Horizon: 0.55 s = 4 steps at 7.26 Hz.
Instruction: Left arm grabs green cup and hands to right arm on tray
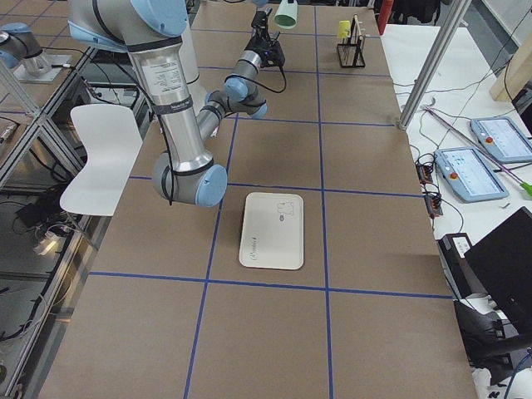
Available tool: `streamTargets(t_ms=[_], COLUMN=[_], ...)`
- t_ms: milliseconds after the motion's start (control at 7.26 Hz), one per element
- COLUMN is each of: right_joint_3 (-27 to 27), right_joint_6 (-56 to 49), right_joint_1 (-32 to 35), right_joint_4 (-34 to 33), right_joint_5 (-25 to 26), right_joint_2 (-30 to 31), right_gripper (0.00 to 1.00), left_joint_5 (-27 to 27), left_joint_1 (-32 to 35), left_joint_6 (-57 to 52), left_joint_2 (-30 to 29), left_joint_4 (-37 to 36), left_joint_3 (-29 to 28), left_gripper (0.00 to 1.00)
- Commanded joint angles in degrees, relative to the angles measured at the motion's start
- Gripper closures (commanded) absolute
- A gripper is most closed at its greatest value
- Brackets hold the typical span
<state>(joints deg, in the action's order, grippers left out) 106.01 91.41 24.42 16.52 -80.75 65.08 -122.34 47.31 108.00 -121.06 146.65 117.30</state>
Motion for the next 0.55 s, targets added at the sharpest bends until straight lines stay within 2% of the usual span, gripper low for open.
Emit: streamTargets(t_ms=[0,413], right_joint_3=[0.08,0.17], right_joint_6=[0.0,0.0], right_joint_1=[-0.08,-0.69], right_joint_4=[0.0,-0.26], right_joint_5=[0.15,1.2], right_joint_2=[-0.39,-1.26], right_gripper=[0.0,0.01], left_joint_5=[0.0,0.09], left_joint_1=[-1.6,-2.66], left_joint_6=[0.98,2.04], left_joint_2=[-0.05,-1.1], left_joint_4=[0.21,0.3], left_joint_3=[0.56,0.57], left_gripper=[1.0,1.0])
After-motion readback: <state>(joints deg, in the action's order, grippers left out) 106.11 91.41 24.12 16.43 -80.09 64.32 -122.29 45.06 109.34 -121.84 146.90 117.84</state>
